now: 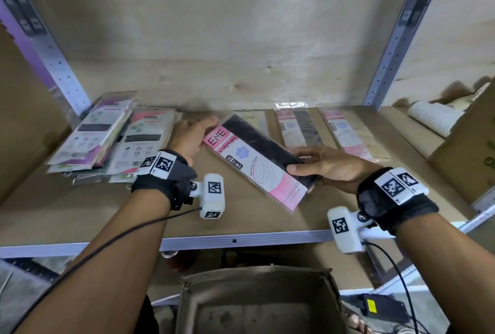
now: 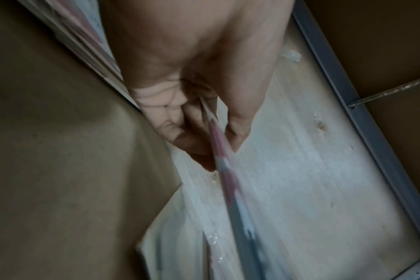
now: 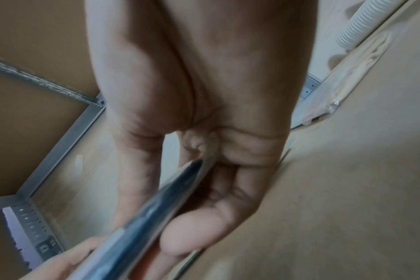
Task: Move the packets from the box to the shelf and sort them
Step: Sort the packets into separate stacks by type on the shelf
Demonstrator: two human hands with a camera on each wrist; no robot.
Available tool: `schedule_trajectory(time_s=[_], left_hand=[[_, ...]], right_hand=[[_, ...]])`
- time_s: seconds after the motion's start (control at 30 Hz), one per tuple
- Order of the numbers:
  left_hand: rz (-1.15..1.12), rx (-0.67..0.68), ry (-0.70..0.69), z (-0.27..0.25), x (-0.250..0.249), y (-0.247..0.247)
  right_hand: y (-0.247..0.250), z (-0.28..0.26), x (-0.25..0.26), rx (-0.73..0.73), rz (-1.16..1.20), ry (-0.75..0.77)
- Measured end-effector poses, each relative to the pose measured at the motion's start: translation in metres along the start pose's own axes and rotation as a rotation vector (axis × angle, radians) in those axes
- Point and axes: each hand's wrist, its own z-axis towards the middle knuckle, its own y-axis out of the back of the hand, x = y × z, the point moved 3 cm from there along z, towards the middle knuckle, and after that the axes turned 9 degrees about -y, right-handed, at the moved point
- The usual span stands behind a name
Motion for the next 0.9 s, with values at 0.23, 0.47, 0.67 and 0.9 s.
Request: schedule_trajectory(time_s=[0.23,0.47,0.67,0.9], left_hand=[[0.27,0.204,-0.075,-0.002,-0.001,0.0],[0.48,0.188,-0.275,-0.005,-0.009,-0.003],[0.307,0.267,-0.081,-0.011,-0.005,-0.01],[0.164,0.402,-0.006,-0.015,-0.006,-0.018]], right_hand=[[0.012,-0.006,-0.002,0.024,-0.004,0.024],[0.017,-0.008,-0.001,0.04,-0.023,0.015],[0.034,-0.014,0.002,0.023,0.035,0.053],[0.039,-0.015,0.001,0.045,0.08,0.077]])
